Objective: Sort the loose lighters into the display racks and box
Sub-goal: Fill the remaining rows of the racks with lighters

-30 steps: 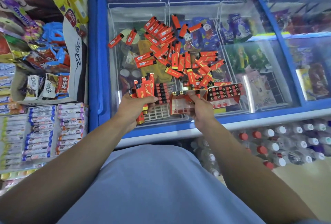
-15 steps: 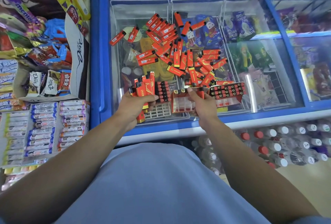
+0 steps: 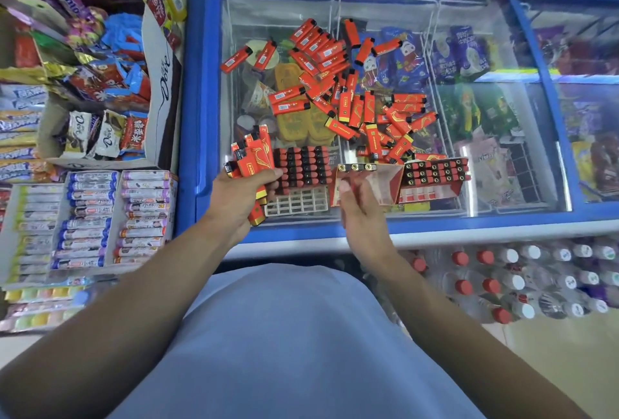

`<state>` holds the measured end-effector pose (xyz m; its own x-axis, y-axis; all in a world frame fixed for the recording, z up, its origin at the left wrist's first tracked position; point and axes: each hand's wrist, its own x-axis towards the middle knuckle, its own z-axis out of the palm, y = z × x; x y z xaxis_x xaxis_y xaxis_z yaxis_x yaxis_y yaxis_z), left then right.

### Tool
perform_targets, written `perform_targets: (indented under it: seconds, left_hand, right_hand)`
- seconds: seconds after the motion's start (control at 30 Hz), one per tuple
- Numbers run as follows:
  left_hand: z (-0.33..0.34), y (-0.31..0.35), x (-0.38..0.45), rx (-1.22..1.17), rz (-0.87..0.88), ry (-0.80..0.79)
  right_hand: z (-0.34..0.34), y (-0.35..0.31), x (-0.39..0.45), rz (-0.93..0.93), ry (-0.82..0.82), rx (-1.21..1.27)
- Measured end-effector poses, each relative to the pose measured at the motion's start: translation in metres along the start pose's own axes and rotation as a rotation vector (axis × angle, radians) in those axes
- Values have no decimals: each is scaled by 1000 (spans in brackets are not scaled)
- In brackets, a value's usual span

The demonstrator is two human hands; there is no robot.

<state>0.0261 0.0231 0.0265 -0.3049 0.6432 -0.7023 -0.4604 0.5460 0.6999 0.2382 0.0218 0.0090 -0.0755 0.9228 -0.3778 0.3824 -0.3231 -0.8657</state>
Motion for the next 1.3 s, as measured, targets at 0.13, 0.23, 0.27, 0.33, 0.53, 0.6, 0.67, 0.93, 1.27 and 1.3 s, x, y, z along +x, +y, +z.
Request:
perform_targets:
  seconds: [0.13, 0.23, 0.27, 0.33, 0.53, 0.6, 0.67, 0.93, 1.27, 1.3]
  left_hand:
    - [-19, -6, 3, -65, 1, 46]
    - [-31, -11, 2, -67, 19, 70]
    - [-34, -13, 1, -65, 21, 75]
    - [-39, -17, 0, -68, 21, 73]
    - [-45, -21, -8, -91, 25, 45]
    - [-47, -22, -10, -86, 29, 25]
    - [-49, -23, -13, -70, 27, 7]
    - [-45, -17, -30, 19, 58, -191]
    - [-22, -19, -36, 208, -53, -278]
    - [-21, -20, -33, 217, -60, -246]
  right_hand:
    - [18, -6, 2, -175, -104, -322]
    - [24, -10, 11, -271, -66, -459]
    - [26, -10, 14, -319, -33, -501]
    - [29, -11, 20, -413, 13, -580]
    - [38, 1, 32, -632, 131, -819]
    - [39, 6, 32, -709, 139, -892]
    - [39, 9, 31, -742, 131, -915]
    - [43, -38, 18, -492, 138, -595]
    - [11, -63, 9, -72, -180, 20]
    - [0, -56, 9, -35, -106, 55]
